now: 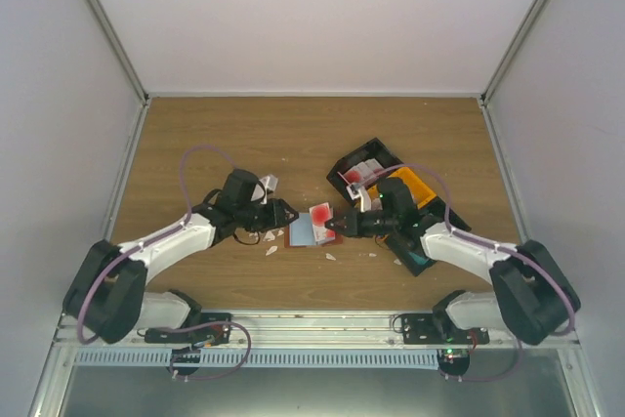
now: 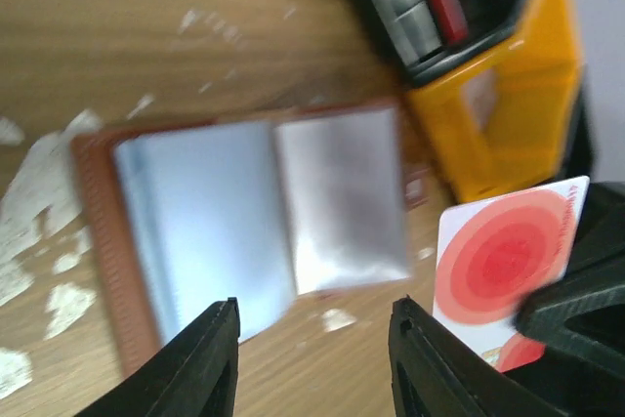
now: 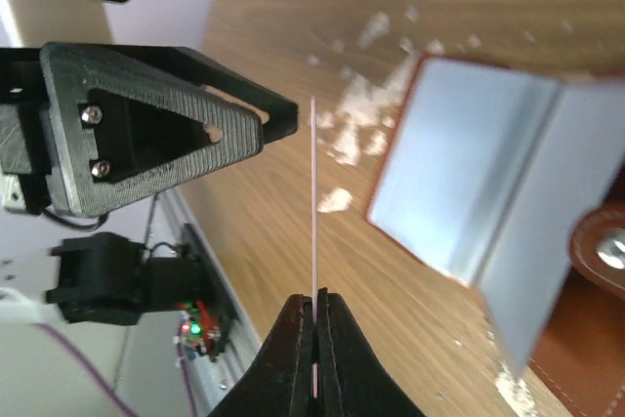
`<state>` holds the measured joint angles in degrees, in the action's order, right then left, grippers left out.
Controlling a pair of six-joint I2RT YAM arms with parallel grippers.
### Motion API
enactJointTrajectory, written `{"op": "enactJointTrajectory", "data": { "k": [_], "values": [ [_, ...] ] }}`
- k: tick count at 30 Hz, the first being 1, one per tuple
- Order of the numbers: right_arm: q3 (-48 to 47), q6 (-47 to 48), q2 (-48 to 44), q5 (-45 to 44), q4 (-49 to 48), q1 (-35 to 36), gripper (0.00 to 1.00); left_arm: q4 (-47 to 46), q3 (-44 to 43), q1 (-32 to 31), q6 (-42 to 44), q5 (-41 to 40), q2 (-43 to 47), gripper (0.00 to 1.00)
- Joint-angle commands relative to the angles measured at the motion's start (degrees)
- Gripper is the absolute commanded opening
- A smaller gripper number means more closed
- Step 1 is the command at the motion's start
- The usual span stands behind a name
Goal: Put the credit cards into the card holder
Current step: Pick up the credit card from the storage box, then insert the credit card into the card holder.
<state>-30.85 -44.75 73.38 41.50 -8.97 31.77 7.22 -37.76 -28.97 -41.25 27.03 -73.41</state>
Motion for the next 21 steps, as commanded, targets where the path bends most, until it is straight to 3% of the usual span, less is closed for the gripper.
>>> {"op": "enactJointTrajectory", "data": {
  "k": [1, 8, 21],
  "values": [
    [1.56, -4.43, 4.85, -7.7, -2.32, 3.01, 0.01, -1.49, 2.6, 0.23, 1.59, -1.25, -4.23, 0.42],
    [3.96, -8.18, 12.07, -10.03, -11.22, 4.15, 0.0, -2.32, 1.3, 0.19, 2.89, -1.54, -11.66, 0.27],
    [4.83, -11.29, 19.47, -11.85, -19.61, 4.18, 0.01, 0.42, 0.58, 0.21, 2.34, -4.11, -15.98, 0.27]
  ]
}}
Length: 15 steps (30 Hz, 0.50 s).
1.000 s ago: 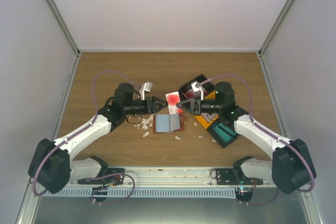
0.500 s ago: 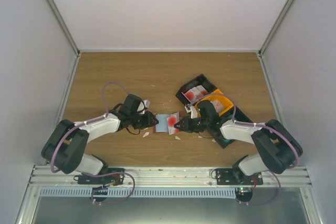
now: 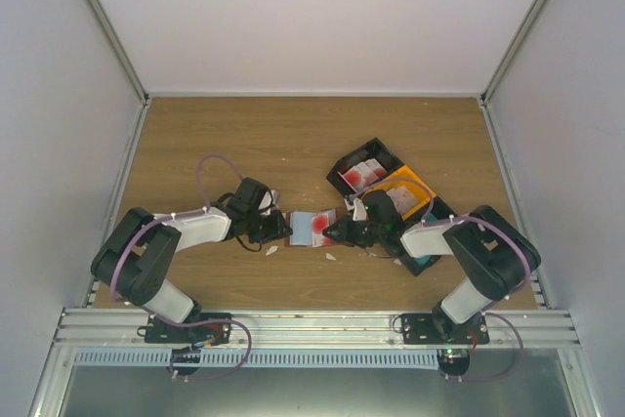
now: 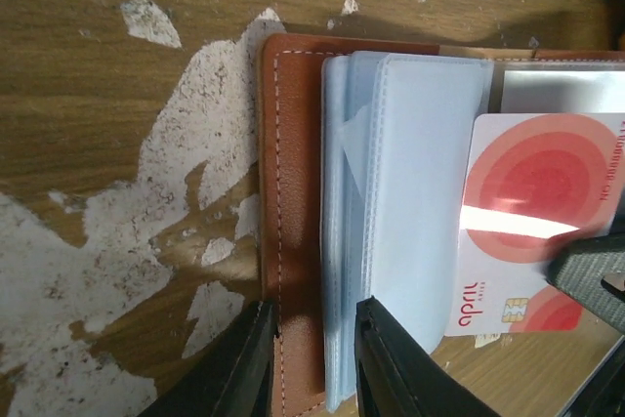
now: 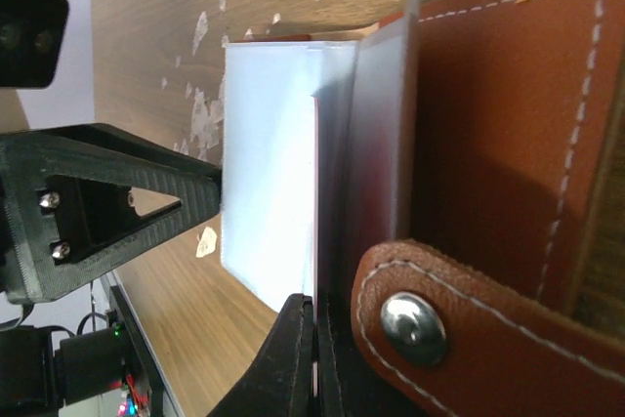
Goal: Put the credit cards into the card holder
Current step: Insert the credit card into the card holder.
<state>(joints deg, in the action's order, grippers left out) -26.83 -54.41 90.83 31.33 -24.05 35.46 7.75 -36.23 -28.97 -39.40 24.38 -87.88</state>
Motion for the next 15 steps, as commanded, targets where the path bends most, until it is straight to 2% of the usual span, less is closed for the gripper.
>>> {"op": "enactJointTrajectory", "data": {
  "k": [1, 15],
  "values": [
    [0.74, -1.83, 2.35, -2.03, -4.59, 0.48, 0.01, -0.15, -0.99, 0.19, 0.45, -1.39, -1.73, 0.26],
    [2.44, -6.05, 3.38, -3.64, -5.85, 0.0, 0.01, 0.41, -1.06, 0.1, 1.22, -0.15, -3.43, 0.17]
  ]
}}
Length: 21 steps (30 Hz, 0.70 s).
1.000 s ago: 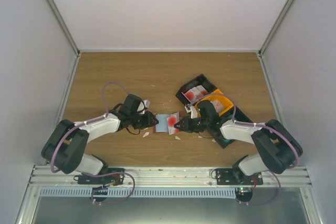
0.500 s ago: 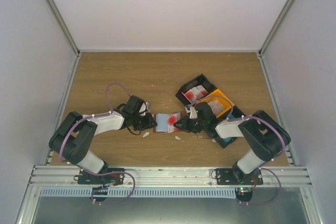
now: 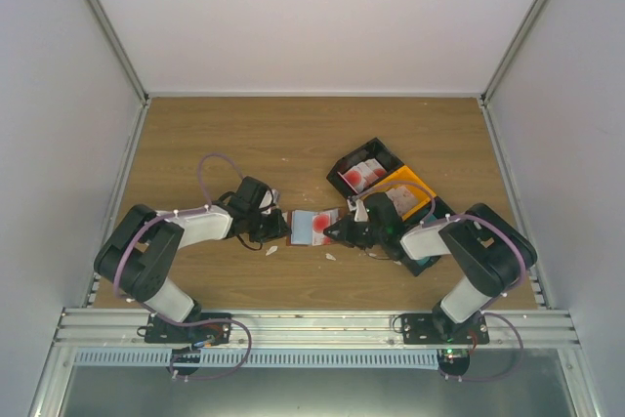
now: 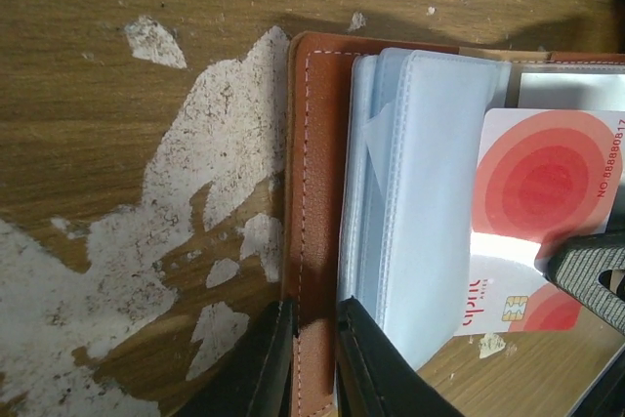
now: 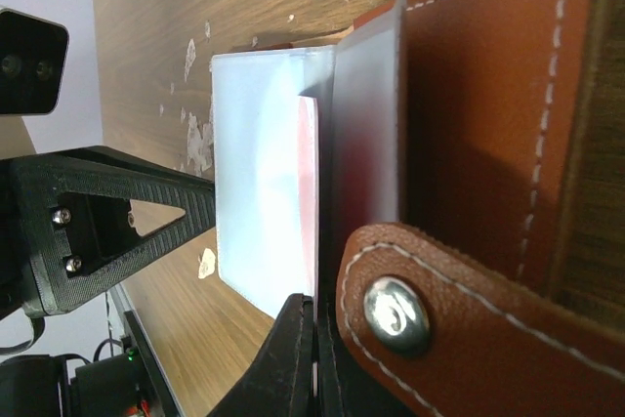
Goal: Put the credit cards into the card holder
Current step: Insert the credit card into the card holder.
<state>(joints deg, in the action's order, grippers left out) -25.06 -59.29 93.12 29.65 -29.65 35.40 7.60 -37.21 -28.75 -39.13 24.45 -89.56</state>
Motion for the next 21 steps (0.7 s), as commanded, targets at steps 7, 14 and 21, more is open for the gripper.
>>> {"op": "enactJointTrajectory", "data": {
  "k": [7, 14, 21],
  "values": [
    [2.28, -1.76, -2.4, -3.98, -0.83, -0.06, 0.01, 0.55, -0.07, -0.12, 0.91, -0.21, -1.84, 0.12],
    [2.55, -2.46, -2.38, -3.9, -1.58, -0.07, 0.0, 0.31, -0.15, -0.08, 0.92, -0.04, -2.37, 0.1],
    [1.73, -2.31, -2.12, -3.39, -0.66, -0.34, 0.01, 0.19, -0.16, -0.14, 0.9, 0.08, -2.54, 0.09]
  ]
}}
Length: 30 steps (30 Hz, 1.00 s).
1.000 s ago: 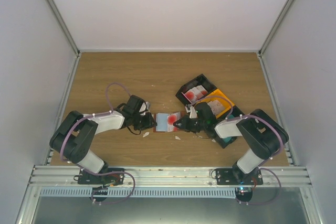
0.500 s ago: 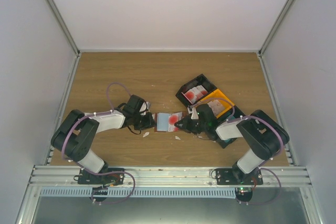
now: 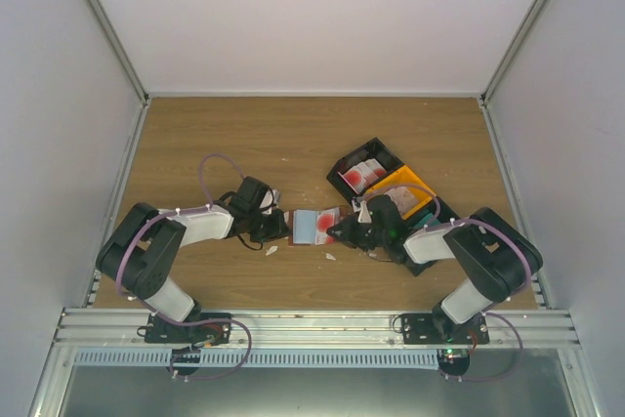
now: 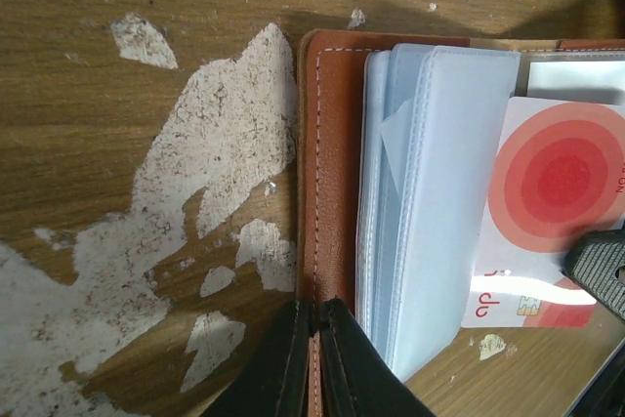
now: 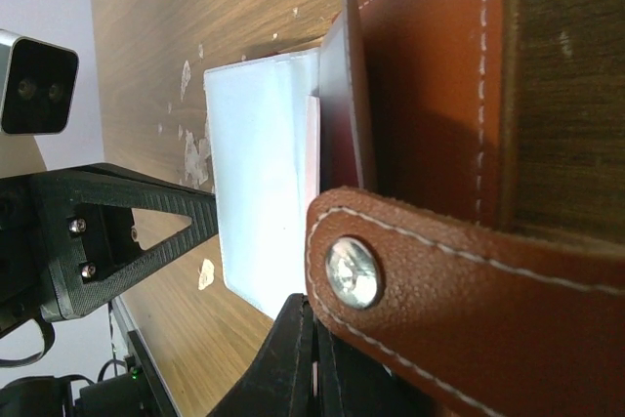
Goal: Put the credit cards into the card holder
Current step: Insert the credit card into the card holder.
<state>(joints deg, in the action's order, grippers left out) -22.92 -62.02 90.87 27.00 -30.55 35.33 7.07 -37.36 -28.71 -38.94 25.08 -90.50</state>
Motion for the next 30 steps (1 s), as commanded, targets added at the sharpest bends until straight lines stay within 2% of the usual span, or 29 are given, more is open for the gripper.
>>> {"op": "enactJointTrajectory", "data": {
  "k": [1, 7, 17, 30],
  "values": [
    [-1.06, 0.79, 0.99, 0.17, 0.49, -0.46, 0.01, 0.75, -0.06, -0.13, 0.71, -0.4, -1.69, 0.09],
    [-4.85, 4.85, 4.56, 4.05, 4.65, -0.7, 0.0, 0.72, 0.01, -0.15, 1.03, -0.06, -1.66, 0.09],
    [-6.37, 6.23, 5.59, 4.03, 7.19, -1.22, 0.01, 0.54, -0.05, -0.16, 1.23, 0.65, -1.69, 0.09],
    [-5.89, 1.94, 10.45, 5.13, -0.25, 0.21, 0.02, -0.22, 0.51, -0.38, 1.41, 2.21, -2.14, 0.08]
  ]
}}
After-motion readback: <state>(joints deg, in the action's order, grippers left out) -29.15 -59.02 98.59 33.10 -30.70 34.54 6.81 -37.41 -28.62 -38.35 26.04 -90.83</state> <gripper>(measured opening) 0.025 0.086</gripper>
